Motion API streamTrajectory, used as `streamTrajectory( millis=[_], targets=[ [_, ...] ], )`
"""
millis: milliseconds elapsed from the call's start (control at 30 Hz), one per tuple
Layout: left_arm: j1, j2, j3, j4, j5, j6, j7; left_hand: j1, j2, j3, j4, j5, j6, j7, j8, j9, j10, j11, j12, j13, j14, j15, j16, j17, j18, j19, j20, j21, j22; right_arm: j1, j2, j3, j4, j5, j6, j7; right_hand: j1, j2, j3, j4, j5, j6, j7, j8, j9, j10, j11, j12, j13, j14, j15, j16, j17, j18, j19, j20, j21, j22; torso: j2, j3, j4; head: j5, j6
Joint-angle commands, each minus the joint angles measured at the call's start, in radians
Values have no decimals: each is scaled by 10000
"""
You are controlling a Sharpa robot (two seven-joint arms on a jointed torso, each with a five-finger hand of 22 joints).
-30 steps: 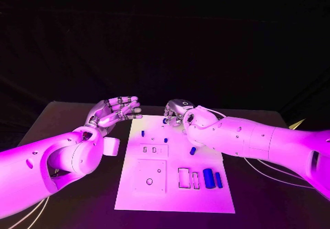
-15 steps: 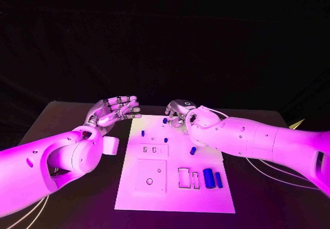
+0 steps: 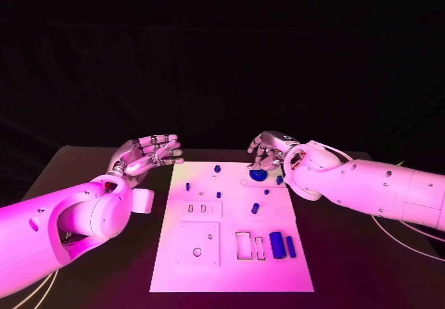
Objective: Assemble the parts on the task board
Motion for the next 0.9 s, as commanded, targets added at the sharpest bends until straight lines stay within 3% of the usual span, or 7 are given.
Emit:
streamTrajectory(
  millis=[33, 67, 133, 167, 300, 533, 900],
  targets=[
    [16, -4, 8, 1, -10, 242, 132, 84, -16, -15, -68, -65, -6, 365, 0, -1, 15, 9, -23, -1, -11, 31, 63, 8, 102, -15, -26, 59, 8, 53, -349, 4, 197, 926, 620, 203, 479, 183, -1195, 342, 84, -306, -167, 234, 142, 172, -228, 1950, 1768, 823, -189, 104, 1531, -208, 172, -155, 221, 309, -22, 58, -105, -39, 43],
    [16, -8, 8, 2, -10, 247, 132, 84, -16, -15, -68, -65, -6, 365, 0, -1, 15, 9, -23, -1, -11, 31, 63, 8, 102, -15, -26, 59, 8, 66, -448, 6, 202, 999, 727, 197, 922, 472, -2320, 1054, 177, -525, -236, 575, 333, -414, -245, 5585, 5448, 865, -237, 177, 1734, -249, 251, -253, 328, 506, -21, 66, -108, -39, 34],
    [16, -12, 7, 9, -10, 255, 133, 84, -16, -15, -68, -65, -6, 365, 0, -1, 15, 9, -23, -1, -11, 31, 63, 8, 102, -15, -26, 59, 8, 81, -578, 7, 165, 1101, 863, 177, 1247, 512, -2592, 1960, 140, -671, -234, 949, 473, 118, -166, 8930, 8702, 930, -93, 286, 2042, -314, 427, -136, 573, 874, -14, 83, -112, -31, 17],
    [15, -14, 7, 16, -10, 261, 132, 84, -16, -15, -68, -65, -6, 365, 0, -1, 15, 9, -23, -1, -11, 31, 63, 8, 102, -15, -26, 59, 8, 86, -624, 7, 124, 1143, 925, 169, 1408, 387, -2641, 1996, 164, -719, -167, 991, 485, 609, -164, 9854, 9598, 879, -136, 210, 1806, -640, 1209, -150, 1772, 2366, -10, 89, -112, -27, 23],
    [14, -18, 6, 35, -11, 279, 126, 89, -17, -15, -72, -65, -5, 360, 1, 0, 18, 8, -23, -1, -12, 31, 63, 11, 102, -16, -27, 61, 9, 70, -642, 5, -114, 1241, 1094, 145, 1633, 422, -2688, 2207, 212, -897, -116, 1280, 546, 1679, -104, 11933, 11666, 939, -96, 301, 2070, -792, 1545, -101, 2332, 3071, 10, 119, -112, -18, 28],
    [12, 9, 5, 42, -11, 311, 119, 106, -19, -16, -86, -65, 0, 343, 5, 1, 27, 5, -26, 0, -17, 30, 62, 20, 102, -22, -28, 68, 12, -92, -377, -2, -541, 1295, 1268, 145, 1669, 473, -2580, 2201, 281, -976, -46, 1407, 534, 2295, -35, 12711, 12481, 1008, -28, 408, 2405, -954, 1887, -37, 2849, 3737, 10, 112, -55, -33, -59],
    [10, 37, 4, 18, -11, 339, 107, 106, -19, -16, -86, -65, 0, 343, 5, 1, 27, 5, -26, 0, -17, 30, 62, 20, 102, -22, -28, 68, 12, -341, 23, -11, -935, 1263, 1169, 193, 1720, 569, -2416, 2186, 336, -884, -2, 1500, 527, 2438, 9, 12874, 12655, 1026, 15, 435, 2494, -998, 1980, 7, 2981, 3908, 93, 176, 38, -53, -80]
  ],
)
